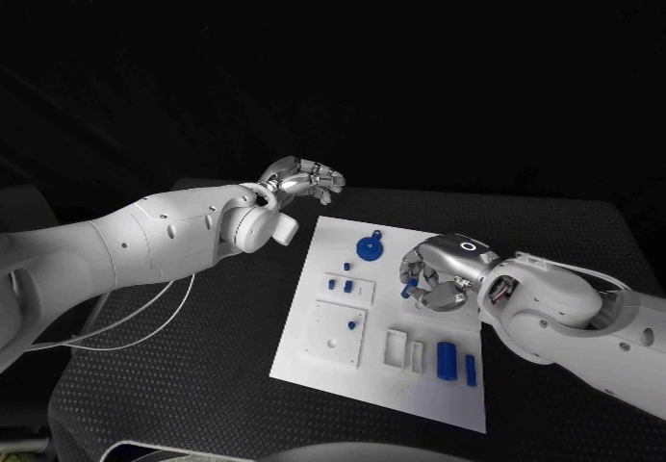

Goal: Assemble the parts on the task board

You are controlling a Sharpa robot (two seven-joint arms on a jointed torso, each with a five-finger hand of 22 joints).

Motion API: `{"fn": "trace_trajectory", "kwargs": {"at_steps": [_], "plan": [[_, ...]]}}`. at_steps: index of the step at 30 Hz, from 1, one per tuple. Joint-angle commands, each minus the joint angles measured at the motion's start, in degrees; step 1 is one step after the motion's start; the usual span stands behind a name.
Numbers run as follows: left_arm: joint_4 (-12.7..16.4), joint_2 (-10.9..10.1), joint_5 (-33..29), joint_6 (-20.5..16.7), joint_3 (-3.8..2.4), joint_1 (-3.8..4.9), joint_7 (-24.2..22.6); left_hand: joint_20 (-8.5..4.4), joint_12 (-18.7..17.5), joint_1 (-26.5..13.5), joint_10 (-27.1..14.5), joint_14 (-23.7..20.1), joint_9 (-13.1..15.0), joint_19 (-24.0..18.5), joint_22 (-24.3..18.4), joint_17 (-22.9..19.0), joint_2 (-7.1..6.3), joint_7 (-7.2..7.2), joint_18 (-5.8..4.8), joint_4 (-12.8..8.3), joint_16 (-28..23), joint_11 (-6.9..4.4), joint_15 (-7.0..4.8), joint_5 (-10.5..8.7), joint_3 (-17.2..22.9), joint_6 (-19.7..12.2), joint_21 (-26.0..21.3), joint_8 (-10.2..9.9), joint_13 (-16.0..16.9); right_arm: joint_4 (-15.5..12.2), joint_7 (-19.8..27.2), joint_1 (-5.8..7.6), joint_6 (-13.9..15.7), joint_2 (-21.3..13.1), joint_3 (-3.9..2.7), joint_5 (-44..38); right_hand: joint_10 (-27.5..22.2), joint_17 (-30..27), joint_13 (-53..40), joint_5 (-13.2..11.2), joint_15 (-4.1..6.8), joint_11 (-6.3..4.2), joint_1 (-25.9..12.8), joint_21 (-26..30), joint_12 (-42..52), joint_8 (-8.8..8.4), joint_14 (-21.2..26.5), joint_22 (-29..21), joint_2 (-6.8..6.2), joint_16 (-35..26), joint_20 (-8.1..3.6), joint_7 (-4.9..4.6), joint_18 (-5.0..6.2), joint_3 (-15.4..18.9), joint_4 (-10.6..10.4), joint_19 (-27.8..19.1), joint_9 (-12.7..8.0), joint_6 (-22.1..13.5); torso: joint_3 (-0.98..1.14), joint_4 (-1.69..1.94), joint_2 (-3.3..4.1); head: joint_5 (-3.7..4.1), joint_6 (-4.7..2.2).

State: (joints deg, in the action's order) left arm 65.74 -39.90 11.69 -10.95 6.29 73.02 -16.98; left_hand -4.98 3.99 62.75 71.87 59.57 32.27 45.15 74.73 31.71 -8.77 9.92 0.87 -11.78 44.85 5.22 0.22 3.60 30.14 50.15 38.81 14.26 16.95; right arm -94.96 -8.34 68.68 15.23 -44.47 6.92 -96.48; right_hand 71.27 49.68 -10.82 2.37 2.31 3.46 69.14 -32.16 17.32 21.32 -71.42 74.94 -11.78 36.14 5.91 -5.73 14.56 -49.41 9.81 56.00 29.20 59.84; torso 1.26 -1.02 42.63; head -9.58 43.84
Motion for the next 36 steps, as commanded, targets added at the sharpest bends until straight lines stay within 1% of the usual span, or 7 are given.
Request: {"fn": "trace_trajectory", "kwargs": {"at_steps": [1,5,9,16,23,30,36], "plan": [[-0.13,0.33,0.02,0.71,-0.03,0.05,-0.55,-0.34,0.02,-0.28,-0.35,0.46,0.05,0.52,0.08,0.09,0.15,-0.13,1.08,0.28,-0.38,0.14,0.11,0.31,0.03,-0.42,-0.34,0.18,-0.07,-0.36,1.34,-0.04,-0.37,1.67,0.00,0.99,0.55,0.09,-1.28,0.39,0.21,-0.34,0.05,-0.37,0.29,0.11,0.03,1.18,0.69,0.35,0.08,0.02,0.44,-0.26,0.22,0.46,0.08,0.27,0.05,-0.06,0.00,-0.42,0.01],[-0.45,0.78,0.02,0.74,-0.03,0.05,-0.65,-0.34,0.02,-0.28,-0.36,0.45,0.06,0.52,0.09,0.11,0.14,-0.13,1.08,0.28,-0.40,0.14,0.11,0.31,0.02,-0.43,-0.35,0.18,-0.07,0.64,1.36,-0.30,0.25,5.36,0.05,-0.67,0.53,0.10,-1.28,0.39,0.21,-0.33,0.03,-0.37,0.24,0.09,0.04,1.18,0.73,0.34,0.07,0.01,0.44,-0.25,0.24,0.45,0.09,0.24,0.04,-0.05,-0.04,-0.68,0.05],[-1.09,1.46,0.02,0.76,-0.04,0.04,-0.71,-0.33,0.02,-0.29,-0.36,0.45,0.06,0.52,0.10,0.12,0.16,-0.13,1.08,0.30,-0.42,0.14,0.11,0.31,0.02,-0.43,-0.37,0.19,-0.07,1.67,1.03,-1.83,0.83,8.48,0.28,-2.32,0.51,0.11,-1.28,0.39,0.21,-0.33,0.05,-0.38,0.19,0.07,0.04,1.17,0.78,0.35,0.05,0.00,0.44,-0.26,0.30,0.45,0.11,0.20,-0.02,0.06,-0.07,-0.77,-0.26],[-1.51,1.95,0.01,0.82,-0.04,0.04,-0.72,-0.33,0.02,-0.29,-0.36,0.44,0.06,0.51,0.12,0.14,0.19,-0.13,1.08,0.31,-0.45,0.14,0.12,0.32,0.02,-0.44,-0.39,0.19,-0.07,3.06,0.32,-4.37,-0.11,13.22,0.63,-5.11,0.50,0.12,-1.29,0.39,0.23,-0.32,0.08,-0.40,0.13,0.05,0.02,1.17,0.81,0.36,0.02,0.00,0.44,-0.27,0.38,0.46,0.13,0.17,-0.03,0.13,0.00,-1.50,-0.16],[-1.42,2.22,0.00,0.90,-0.04,0.05,-0.68,-0.33,0.03,-0.28,-0.36,0.43,0.06,0.51,0.13,0.16,0.19,-0.12,1.08,0.30,-0.48,0.14,0.12,0.32,0.02,-0.45,-0.41,0.19,-0.07,4.90,0.15,-6.00,-0.11,15.73,1.73,-7.12,0.50,0.14,-1.29,0.39,0.23,-0.32,0.10,-0.42,0.07,0.04,0.02,1.17,0.81,0.36,0.00,-0.01,0.44,-0.27,0.53,0.44,0.16,0.15,-0.07,0.14,0.04,-2.01,0.21],[-1.38,2.43,0.00,0.94,-0.04,0.05,-0.66,-0.32,0.03,-0.28,-0.37,0.42,0.06,0.50,0.15,0.18,0.20,-0.12,1.08,0.30,-0.50,0.14,0.13,0.32,0.01,-0.46,-0.43,0.20,-0.07,6.26,0.29,-7.29,-0.31,17.10,1.99,-7.47,0.51,0.14,-1.30,0.39,0.24,-0.32,0.12,-0.43,0.05,0.04,0.01,1.16,0.82,0.37,-0.01,-0.01,0.44,-0.29,0.59,0.44,0.17,0.15,0.01,0.11,0.09,-2.56,0.79],[-1.21,2.54,0.00,1.02,-0.04,0.05,-0.65,-0.32,0.03,-0.28,-0.37,0.42,0.06,0.50,0.16,0.20,0.21,-0.12,1.07,0.31,-0.52,0.15,0.13,0.31,0.01,-0.47,-0.45,0.20,-0.07,6.86,0.52,-8.33,-0.34,18.17,2.18,-7.47,0.53,0.16,-1.31,0.40,0.25,-0.32,0.11,-0.44,0.02,0.03,0.00,1.16,0.85,0.38,-0.01,-0.01,0.44,-0.30,0.65,0.45,0.19,0.15,0.05,0.18,0.07,-2.70,1.03]]}}
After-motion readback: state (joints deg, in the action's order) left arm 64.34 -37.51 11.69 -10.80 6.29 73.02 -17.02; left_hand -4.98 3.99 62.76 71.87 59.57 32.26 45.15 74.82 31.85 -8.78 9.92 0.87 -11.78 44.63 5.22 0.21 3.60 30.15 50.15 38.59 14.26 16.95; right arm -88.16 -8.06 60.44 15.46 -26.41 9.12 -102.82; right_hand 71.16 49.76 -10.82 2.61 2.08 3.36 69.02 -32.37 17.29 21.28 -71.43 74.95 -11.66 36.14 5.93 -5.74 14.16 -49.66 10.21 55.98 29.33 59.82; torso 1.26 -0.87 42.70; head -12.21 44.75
